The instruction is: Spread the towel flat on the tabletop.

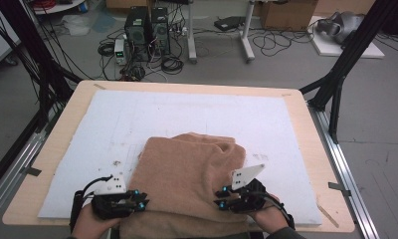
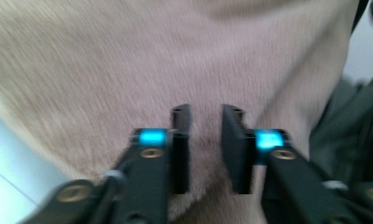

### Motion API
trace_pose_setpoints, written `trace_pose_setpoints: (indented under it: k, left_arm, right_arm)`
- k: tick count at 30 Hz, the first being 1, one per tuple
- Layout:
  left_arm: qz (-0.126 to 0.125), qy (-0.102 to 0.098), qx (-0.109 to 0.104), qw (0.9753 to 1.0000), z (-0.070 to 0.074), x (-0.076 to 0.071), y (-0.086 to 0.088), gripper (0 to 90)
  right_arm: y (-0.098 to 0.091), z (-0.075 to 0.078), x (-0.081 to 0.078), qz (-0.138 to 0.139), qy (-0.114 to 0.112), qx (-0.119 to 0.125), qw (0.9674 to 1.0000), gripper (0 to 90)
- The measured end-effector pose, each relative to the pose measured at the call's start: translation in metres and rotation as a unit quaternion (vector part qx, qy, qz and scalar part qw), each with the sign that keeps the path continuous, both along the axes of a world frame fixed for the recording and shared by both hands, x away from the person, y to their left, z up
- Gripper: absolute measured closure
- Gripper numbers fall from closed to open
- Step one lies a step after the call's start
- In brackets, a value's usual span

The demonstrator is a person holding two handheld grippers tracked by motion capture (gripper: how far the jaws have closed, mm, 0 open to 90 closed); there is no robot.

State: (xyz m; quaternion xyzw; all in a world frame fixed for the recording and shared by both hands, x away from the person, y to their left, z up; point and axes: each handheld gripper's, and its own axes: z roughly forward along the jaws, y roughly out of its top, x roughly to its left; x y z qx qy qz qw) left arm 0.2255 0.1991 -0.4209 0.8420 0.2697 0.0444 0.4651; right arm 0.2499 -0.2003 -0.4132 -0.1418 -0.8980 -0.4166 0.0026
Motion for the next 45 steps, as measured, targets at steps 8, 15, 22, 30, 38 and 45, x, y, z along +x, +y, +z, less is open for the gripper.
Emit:
trace_pose_setpoints:
  k: [8, 15, 22, 30, 38, 45]
  left_arm:
    - [0.066, -0.053, 0.012, 0.9963, 0.016, 0.054, -0.013, 47.2]
    - [0.051, 0.001, 0.083, 0.9952, -0.020, 0.069, -0.023, 69.0]
    - [0.043, -0.002, 0.076, 0.9962, -0.020, 0.046, -0.007, 89.7]
    - [0.034, 0.011, 0.049, 0.9981, -0.021, 0.015, 0.009, 89.7]
    - [0.059, -0.041, 0.037, 0.9968, 0.002, 0.049, -0.007, 60.4]
    - [0.054, -0.034, 0.110, 0.9919, -0.017, 0.076, -0.029, 61.6]
  right_arm:
    - [-0.011, 0.002, 0.051, -0.068, -0.017, -0.017, 0.9974, 55.1]
    - [-0.005, -0.026, 0.064, -0.066, 0.006, -0.049, 0.9966, 69.6]
    - [-0.007, -0.021, 0.055, -0.041, 0.007, -0.041, 0.9983, 84.7]
    - [-0.010, -0.022, 0.036, -0.033, 0.012, -0.036, 0.9987, 83.6]
    - [-0.011, -0.016, 0.053, -0.079, 0.011, -0.031, 0.9963, 50.9]
    - [-0.006, -0.027, 0.060, -0.086, 0.007, -0.042, 0.9954, 58.5]
